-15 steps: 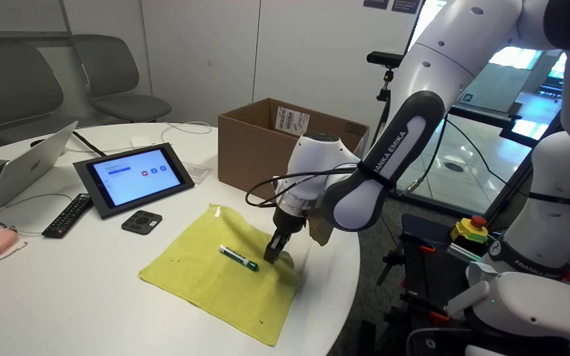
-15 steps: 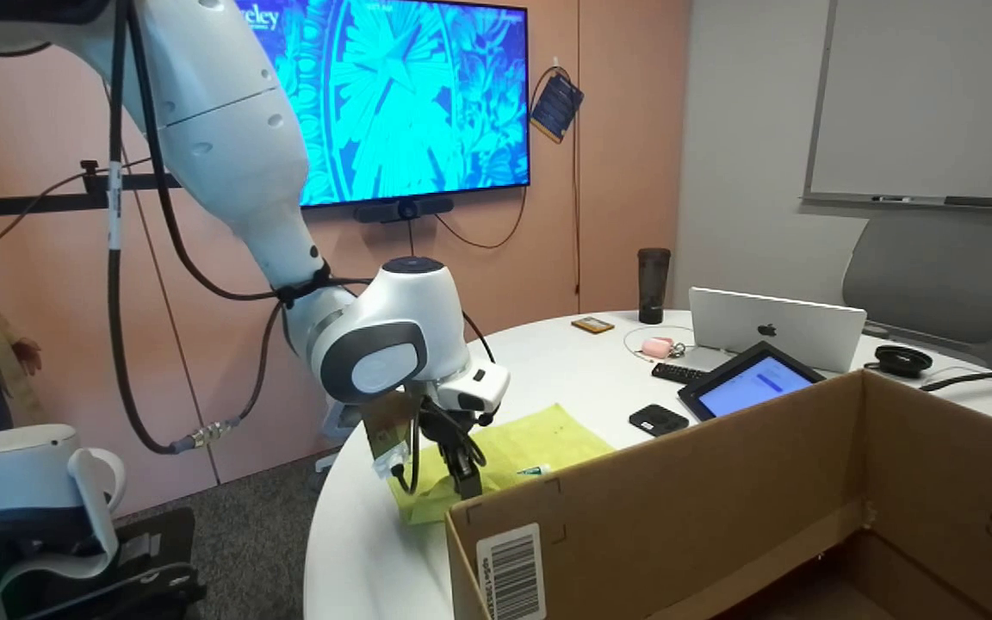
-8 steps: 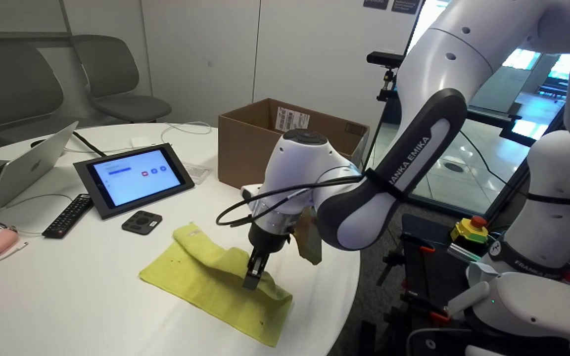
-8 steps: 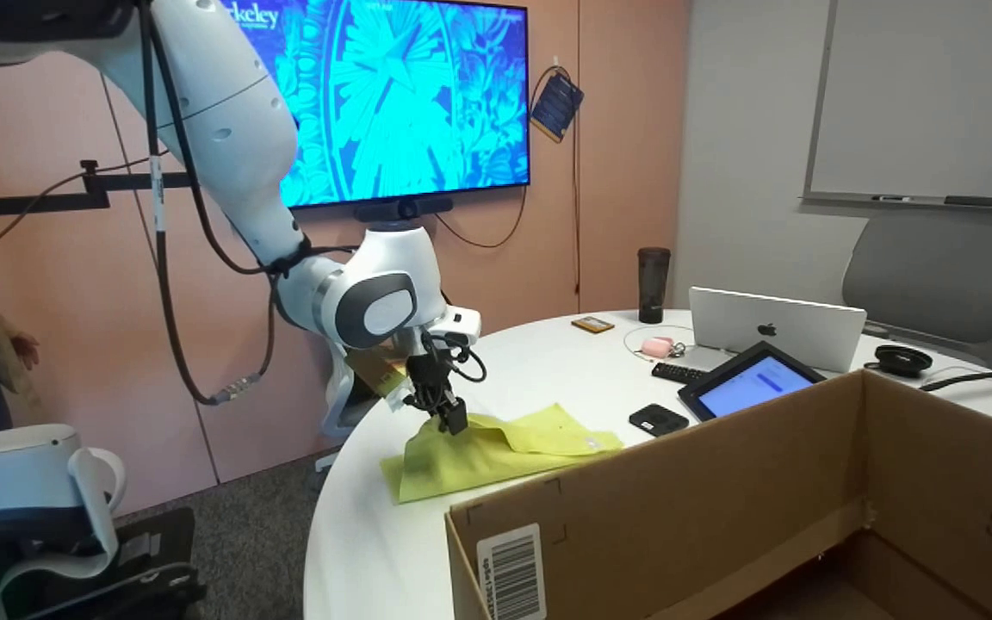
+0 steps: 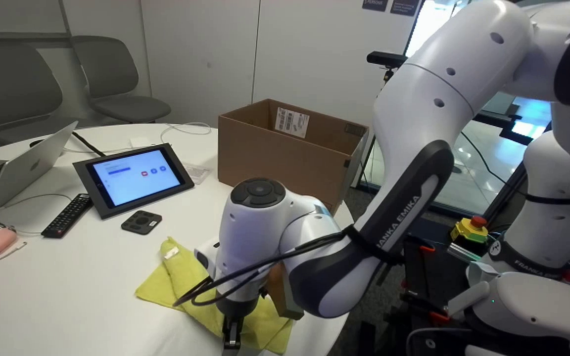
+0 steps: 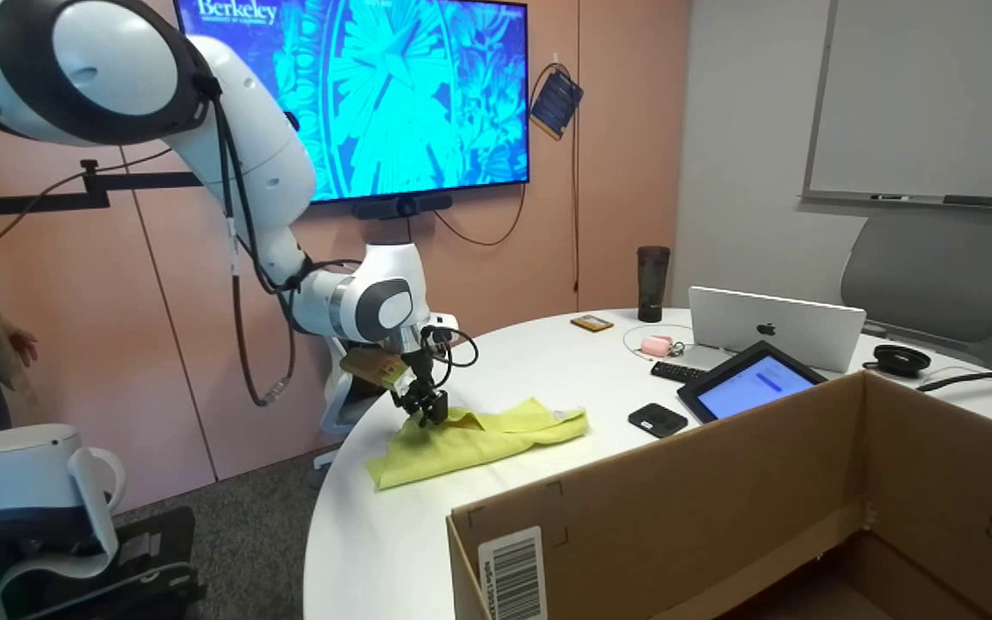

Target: Put the marker on the towel, fold the towel twice, place the towel inside the box

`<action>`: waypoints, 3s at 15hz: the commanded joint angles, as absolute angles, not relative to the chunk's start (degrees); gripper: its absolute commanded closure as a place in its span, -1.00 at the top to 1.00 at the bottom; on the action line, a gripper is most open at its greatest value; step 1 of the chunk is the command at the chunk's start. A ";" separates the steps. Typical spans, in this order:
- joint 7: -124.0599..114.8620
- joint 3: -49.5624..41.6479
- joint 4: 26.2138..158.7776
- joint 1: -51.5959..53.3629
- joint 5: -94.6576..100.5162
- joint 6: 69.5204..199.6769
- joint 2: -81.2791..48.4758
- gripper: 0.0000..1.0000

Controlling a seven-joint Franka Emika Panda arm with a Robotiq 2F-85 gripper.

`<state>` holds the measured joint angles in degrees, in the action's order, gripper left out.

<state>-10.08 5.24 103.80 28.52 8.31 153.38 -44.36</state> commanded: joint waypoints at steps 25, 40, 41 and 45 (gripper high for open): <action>47.18 20.74 115.91 7.70 11.54 140.64 -40.16 1.00; 36.77 11.90 119.23 14.77 21.71 152.07 -40.95 0.46; 36.41 12.10 119.56 14.47 21.64 152.44 -40.81 0.39; 34.60 12.16 120.86 13.79 21.37 153.02 -39.56 -0.30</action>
